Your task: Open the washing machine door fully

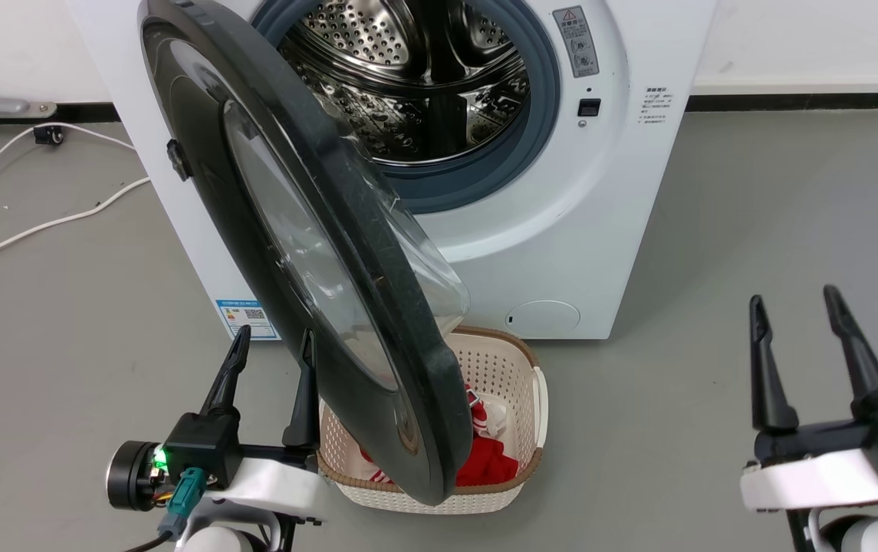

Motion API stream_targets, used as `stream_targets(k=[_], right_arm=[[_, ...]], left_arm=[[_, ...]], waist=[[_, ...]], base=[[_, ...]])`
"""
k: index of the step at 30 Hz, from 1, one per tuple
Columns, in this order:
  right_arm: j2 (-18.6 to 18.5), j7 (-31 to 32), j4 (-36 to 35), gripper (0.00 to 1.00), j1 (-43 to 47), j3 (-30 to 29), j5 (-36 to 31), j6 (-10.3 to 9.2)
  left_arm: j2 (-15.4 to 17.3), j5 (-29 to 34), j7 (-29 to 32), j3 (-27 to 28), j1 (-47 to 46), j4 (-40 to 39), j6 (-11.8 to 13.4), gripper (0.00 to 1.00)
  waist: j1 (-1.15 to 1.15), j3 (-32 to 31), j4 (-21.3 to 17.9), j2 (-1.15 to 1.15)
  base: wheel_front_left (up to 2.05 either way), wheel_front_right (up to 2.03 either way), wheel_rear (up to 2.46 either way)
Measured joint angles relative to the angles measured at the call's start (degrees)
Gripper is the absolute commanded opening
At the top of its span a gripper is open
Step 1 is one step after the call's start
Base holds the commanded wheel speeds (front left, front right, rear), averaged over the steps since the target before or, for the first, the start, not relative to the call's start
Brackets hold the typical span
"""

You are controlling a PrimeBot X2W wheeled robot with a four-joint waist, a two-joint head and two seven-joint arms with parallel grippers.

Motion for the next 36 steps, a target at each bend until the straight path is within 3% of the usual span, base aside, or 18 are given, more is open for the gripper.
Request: stream_targets(k=[25,26,27,28,29,36], right_arm=[[0.13,0.25,6.82,1.00,2.48,0.10,5.05,0.00],[0.13,0.24,6.86,1.00,2.47,0.14,5.12,0.00],[0.13,0.24,6.89,1.00,2.47,0.15,5.12,0.00],[0.13,0.23,6.92,1.00,2.46,0.21,5.22,0.00],[0.13,0.23,6.99,1.00,2.44,0.19,5.38,0.00],[0.13,0.18,7.02,1.00,2.29,0.22,5.43,0.00]], left_arm=[[0.00,0.41,0.00,-0.36,-0.05,-0.22,-0.31,1.00],[0.00,0.40,0.00,-0.34,-0.05,-0.23,-0.31,0.82],[0.00,0.40,0.00,-0.37,-0.05,-0.26,-0.34,0.36],[0.00,0.40,0.00,-0.34,-0.05,-0.31,-0.36,0.07],[0.00,0.40,0.00,-0.36,-0.05,-0.33,-0.46,0.00],[0.00,0.33,0.00,-0.44,-0.13,-0.33,-0.51,0.00]], waist=[[0.00,0.32,0.29,0.00],[0.00,0.34,0.28,0.00],[0.00,0.38,0.27,0.00],[0.00,0.42,0.27,0.00],[0.00,0.45,0.27,0.00],[0.00,0.60,0.39,0.00]], base=[[0.00,0.00,0.00],[0.00,0.00,0.00],[0.00,0.00,0.00],[0.00,0.00,0.00],[0.00,0.00,0.00],[0.00,0.00,0.00]])
